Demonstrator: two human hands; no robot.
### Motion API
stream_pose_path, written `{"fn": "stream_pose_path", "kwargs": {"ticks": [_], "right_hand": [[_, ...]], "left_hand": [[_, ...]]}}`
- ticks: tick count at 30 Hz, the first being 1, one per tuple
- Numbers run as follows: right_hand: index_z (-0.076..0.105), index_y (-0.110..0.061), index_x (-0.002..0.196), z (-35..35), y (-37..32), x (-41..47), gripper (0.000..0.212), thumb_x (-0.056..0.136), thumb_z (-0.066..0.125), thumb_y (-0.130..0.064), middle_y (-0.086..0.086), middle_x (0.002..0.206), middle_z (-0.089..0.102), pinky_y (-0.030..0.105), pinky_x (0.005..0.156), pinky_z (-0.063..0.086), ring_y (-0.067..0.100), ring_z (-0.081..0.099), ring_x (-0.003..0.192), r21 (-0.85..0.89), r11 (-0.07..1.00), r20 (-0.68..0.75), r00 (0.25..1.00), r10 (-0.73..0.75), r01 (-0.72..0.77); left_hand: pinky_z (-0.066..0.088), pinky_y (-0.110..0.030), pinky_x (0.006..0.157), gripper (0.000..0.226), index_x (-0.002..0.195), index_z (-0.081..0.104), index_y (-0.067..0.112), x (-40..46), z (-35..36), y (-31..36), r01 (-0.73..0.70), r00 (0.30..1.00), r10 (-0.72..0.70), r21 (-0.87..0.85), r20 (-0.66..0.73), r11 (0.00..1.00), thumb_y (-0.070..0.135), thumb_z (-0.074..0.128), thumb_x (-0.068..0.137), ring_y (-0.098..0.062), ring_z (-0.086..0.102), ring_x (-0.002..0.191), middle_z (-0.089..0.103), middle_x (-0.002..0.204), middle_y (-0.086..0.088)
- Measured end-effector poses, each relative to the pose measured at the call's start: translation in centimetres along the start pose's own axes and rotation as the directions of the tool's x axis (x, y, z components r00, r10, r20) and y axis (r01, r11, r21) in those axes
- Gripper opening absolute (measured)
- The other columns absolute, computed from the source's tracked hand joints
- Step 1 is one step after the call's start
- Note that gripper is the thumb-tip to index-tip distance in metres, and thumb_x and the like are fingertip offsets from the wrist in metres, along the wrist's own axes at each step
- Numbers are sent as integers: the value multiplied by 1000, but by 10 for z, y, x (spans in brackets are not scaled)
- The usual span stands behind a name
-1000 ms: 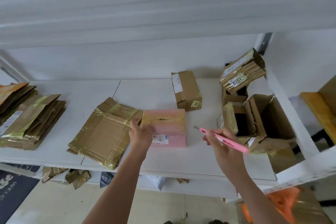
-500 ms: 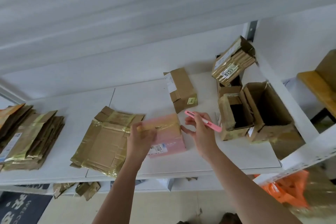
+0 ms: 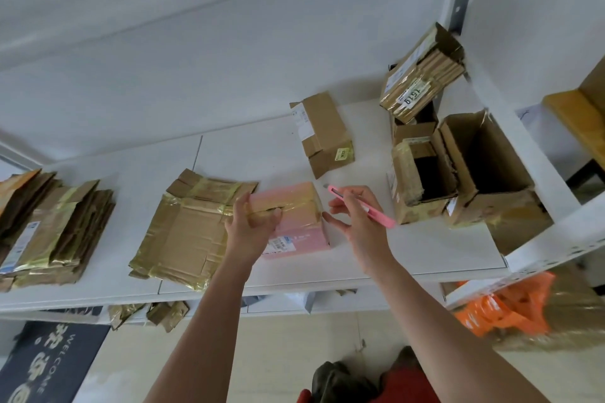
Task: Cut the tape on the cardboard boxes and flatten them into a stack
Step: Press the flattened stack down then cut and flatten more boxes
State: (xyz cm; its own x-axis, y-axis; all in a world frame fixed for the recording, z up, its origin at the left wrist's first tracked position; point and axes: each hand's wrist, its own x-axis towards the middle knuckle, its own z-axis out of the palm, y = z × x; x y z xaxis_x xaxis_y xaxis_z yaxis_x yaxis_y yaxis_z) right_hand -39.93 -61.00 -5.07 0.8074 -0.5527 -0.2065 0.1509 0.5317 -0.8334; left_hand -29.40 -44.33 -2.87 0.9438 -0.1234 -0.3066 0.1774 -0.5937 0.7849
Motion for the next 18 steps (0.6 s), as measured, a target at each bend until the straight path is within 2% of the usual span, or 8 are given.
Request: {"fn": "stream_pose_path", "kwargs": {"ticks": [4, 7, 13, 18], "right_hand": [[58, -6, 101, 1, 3, 0, 12, 102, 47, -11, 15, 84, 63, 52, 93, 55, 19, 64, 83, 29, 999, -14, 999, 32, -32], [58, -2, 104, 1, 2, 4, 13, 103, 48, -11, 15, 84, 64, 53, 93, 55, 19, 65, 83, 35, 999, -11, 999, 40, -40], [55, 8, 101, 1, 4, 5, 20, 100, 53, -12, 13, 78, 60, 55, 94, 54, 15, 64, 76, 54, 998, -12, 1000, 28, -27], [56, 0, 93, 1, 4, 5, 11, 100, 52, -8, 14, 77, 60, 56, 94, 53, 16, 63, 75, 34, 999, -17, 999, 37, -36]], "left_hand": [[49, -44, 96, 76, 144, 35, 40, 5, 1, -3, 21, 1000, -21, -17, -5, 1000, 37, 79, 81, -28, 50, 118, 29, 136, -3], [48, -38, 89, 75, 144, 35, 39, 6, 2, -3, 19, 1000, -19, -18, -16, 1000, 36, 78, 82, -27, 49, 119, 29, 136, -4], [50, -42, 94, 75, 142, 37, 41, 8, 1, -6, 31, 1000, -31, -47, -4, 998, 37, 79, 80, -29, 52, 119, 31, 139, -6], [50, -46, 98, 73, 141, 37, 40, 7, 2, -5, 19, 1000, -20, -67, -8, 998, 36, 78, 81, -29, 50, 120, 33, 137, -6]]}}
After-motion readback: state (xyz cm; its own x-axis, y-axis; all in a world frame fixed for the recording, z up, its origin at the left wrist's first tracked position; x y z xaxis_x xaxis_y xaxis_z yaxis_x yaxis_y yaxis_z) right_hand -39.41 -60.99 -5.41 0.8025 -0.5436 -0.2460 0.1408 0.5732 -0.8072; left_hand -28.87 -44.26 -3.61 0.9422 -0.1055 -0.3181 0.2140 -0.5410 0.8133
